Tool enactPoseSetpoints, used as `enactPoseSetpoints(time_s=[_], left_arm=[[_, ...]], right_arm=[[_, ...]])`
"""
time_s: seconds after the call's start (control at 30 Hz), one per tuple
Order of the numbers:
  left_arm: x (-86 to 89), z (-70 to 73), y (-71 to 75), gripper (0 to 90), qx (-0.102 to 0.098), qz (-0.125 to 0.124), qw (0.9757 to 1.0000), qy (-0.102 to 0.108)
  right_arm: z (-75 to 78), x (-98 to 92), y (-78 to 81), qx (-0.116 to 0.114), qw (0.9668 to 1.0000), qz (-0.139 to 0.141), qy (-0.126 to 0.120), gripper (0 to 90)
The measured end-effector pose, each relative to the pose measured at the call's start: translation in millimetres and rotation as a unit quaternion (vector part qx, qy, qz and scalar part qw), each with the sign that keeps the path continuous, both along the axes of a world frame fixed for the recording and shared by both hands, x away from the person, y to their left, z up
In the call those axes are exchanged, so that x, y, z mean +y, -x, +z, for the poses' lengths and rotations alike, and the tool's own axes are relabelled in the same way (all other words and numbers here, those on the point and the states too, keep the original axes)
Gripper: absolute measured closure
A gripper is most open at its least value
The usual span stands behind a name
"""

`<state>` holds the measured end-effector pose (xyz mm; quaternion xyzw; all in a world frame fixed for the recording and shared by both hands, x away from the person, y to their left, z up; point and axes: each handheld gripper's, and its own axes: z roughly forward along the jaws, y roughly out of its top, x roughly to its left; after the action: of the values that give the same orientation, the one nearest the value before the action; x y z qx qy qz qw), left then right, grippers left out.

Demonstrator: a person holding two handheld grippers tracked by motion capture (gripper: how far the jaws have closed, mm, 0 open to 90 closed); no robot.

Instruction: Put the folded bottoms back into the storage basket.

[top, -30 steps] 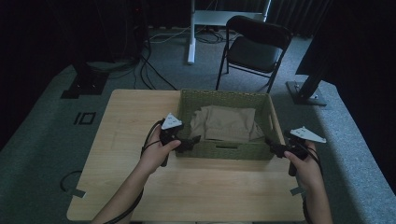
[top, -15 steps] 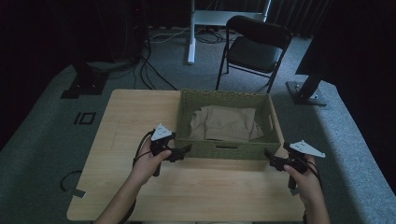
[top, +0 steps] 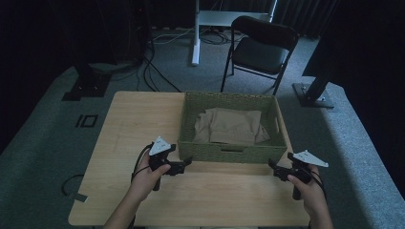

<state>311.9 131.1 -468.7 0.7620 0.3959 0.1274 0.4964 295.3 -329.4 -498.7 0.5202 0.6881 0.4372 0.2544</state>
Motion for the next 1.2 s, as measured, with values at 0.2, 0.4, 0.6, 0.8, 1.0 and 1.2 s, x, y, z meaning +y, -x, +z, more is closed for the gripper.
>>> enactPoseSetpoints(time_s=[0.2,0.4,0.6,0.8,1.0,1.2], left_arm=[[7.0,-13.4,6.1,15.1,0.010,0.006,0.9999,-0.005],[14.1,-26.4,10.5,15.1,0.023,0.013,0.9995,-0.018],[22.6,-42.8,14.2,15.1,0.035,0.021,0.9986,-0.035],[27.6,-57.4,17.2,15.1,0.051,0.022,0.9977,-0.037],[32.1,-68.5,18.9,15.1,0.063,0.037,0.9954,-0.063],[38.6,-76.0,18.5,15.2,0.072,0.068,0.9919,-0.079]], right_arm=[[-8.5,-0.6,5.1,0.009,1.0000,-0.002,0.002,10.5],[-19.6,-1.1,8.5,0.020,0.9998,-0.006,0.006,10.5],[-33.1,-0.4,12.2,0.033,0.9994,-0.010,0.009,10.5],[-41.9,1.2,14.4,0.045,0.9988,-0.010,0.015,10.5],[-47.2,1.8,16.0,0.049,0.9980,-0.016,0.036,10.5],[-53.4,2.2,16.5,0.061,0.9967,-0.021,0.050,10.5]])
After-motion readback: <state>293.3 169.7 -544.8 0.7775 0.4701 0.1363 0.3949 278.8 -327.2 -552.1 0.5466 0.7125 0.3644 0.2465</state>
